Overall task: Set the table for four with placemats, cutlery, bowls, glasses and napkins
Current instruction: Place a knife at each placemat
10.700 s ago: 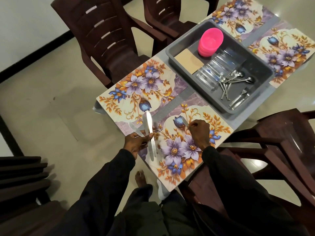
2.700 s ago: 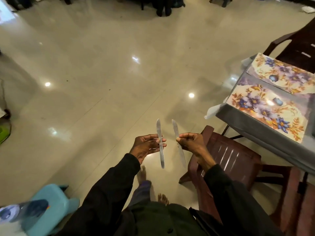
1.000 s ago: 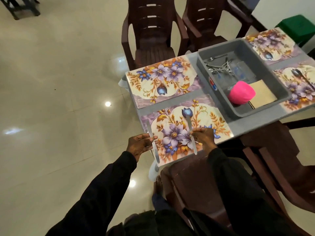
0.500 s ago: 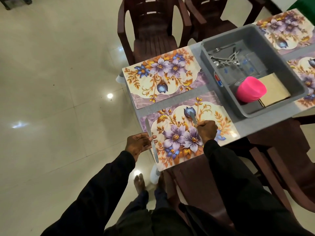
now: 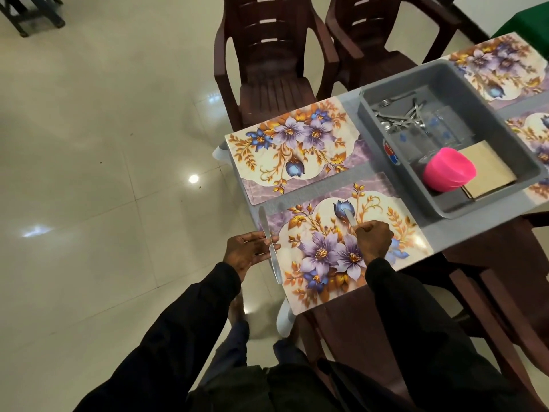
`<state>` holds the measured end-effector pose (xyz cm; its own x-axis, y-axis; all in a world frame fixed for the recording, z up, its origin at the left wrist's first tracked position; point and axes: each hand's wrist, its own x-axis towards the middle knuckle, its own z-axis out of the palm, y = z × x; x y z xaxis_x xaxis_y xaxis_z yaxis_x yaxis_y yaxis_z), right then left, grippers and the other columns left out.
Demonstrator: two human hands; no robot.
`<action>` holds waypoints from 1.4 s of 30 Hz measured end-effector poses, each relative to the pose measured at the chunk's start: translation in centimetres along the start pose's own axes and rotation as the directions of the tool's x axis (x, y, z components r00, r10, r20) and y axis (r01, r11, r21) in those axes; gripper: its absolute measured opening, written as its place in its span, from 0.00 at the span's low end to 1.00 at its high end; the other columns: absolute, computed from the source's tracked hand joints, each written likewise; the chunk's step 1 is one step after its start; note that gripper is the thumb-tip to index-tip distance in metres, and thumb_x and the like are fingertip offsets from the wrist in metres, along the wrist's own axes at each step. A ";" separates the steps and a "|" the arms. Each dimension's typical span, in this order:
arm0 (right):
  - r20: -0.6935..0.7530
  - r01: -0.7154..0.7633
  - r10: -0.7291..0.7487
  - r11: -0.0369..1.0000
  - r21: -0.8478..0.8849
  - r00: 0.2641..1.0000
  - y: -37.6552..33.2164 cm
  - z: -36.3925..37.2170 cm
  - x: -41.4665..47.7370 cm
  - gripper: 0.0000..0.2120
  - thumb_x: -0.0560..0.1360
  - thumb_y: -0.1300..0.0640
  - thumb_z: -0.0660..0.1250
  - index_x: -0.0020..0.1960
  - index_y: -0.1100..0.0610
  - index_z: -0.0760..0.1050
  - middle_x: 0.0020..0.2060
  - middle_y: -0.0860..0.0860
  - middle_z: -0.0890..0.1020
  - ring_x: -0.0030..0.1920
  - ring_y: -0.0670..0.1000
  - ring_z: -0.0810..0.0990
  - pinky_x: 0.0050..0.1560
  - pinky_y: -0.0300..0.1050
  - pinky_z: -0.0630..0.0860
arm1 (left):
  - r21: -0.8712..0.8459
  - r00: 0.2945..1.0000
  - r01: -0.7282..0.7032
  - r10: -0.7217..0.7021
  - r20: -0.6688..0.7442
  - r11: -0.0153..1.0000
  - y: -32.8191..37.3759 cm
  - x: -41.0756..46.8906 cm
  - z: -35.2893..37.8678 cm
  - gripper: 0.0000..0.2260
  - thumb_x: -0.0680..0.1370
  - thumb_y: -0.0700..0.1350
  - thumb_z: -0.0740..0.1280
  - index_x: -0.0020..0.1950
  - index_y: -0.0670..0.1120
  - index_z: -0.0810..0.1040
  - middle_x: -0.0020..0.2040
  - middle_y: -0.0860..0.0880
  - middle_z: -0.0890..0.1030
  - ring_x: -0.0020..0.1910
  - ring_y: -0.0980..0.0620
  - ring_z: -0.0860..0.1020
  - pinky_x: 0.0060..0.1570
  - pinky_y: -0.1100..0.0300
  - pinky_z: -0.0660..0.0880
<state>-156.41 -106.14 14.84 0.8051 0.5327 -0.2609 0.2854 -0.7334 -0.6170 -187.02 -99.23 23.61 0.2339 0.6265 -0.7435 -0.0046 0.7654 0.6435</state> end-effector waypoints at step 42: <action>0.259 -0.130 -0.037 0.791 0.598 0.965 -38.4 18.3 4.6 0.05 0.78 0.59 0.72 0.45 0.59 0.84 0.38 0.54 0.86 0.41 0.53 0.83 0.44 0.49 0.79 | 0.445 0.932 -0.037 -0.130 0.338 0.895 33.7 25.5 -7.6 0.17 0.74 0.38 0.77 0.61 0.36 0.82 0.52 0.41 0.86 0.49 0.43 0.86 0.47 0.54 0.84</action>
<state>-173.21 -67.78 23.75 0.6316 0.6508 -0.4215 -0.1901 -0.3970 -0.8979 -188.60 -56.40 24.97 0.5470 0.4353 -0.7150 0.4202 0.5960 0.6843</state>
